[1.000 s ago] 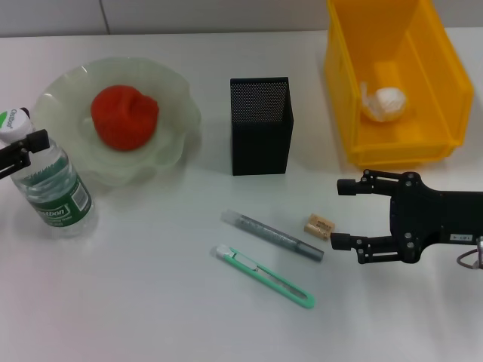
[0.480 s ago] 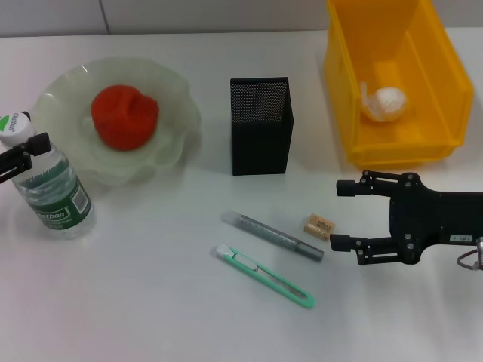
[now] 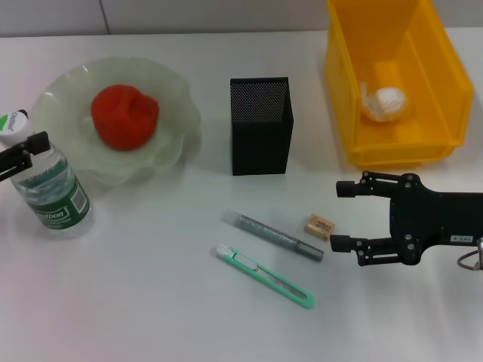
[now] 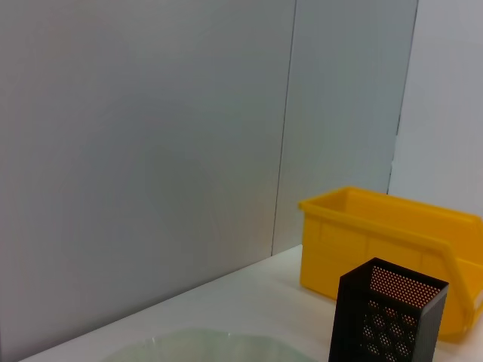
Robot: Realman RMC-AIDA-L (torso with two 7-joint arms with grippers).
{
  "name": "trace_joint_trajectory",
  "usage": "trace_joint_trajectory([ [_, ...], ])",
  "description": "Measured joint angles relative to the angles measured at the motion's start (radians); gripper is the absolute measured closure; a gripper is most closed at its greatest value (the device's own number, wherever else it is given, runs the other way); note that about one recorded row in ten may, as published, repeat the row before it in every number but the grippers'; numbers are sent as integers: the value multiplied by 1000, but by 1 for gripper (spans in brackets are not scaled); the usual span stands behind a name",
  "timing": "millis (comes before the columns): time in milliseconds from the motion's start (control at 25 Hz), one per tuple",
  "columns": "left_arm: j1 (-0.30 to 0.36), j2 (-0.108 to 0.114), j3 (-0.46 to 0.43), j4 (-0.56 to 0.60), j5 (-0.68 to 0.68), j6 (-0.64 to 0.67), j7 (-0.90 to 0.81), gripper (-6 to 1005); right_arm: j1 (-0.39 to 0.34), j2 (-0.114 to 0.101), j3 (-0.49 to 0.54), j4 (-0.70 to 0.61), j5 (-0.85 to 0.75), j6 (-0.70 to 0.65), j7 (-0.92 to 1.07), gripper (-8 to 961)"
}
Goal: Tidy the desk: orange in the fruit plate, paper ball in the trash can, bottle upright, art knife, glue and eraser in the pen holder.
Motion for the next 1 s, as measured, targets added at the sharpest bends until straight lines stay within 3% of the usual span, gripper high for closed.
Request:
trace_joint_trajectory([
  [160,0,-2,0,1,0,0,1,522,-1,0,0,0,0,0,1,126],
  [400,0,-4,-1,5,-10,16,2,285,-1,0,0,0,0,0,1,126],
  [600,0,2,-2,12,-117,106,-12,229,-1,0,1,0,0,0,1,126],
  [880,-4,9,2,14,-297,203,-94,234,-1,0,6,-1,5,-1,1,127],
  [960,-14,-3,17,33,-352,269,-142,235,0,0,9,-1,8,-5,2,127],
  [1000,-18,-22,54,52,-382,301,-167,236,2,-1,12,-1,10,-9,5,127],
])
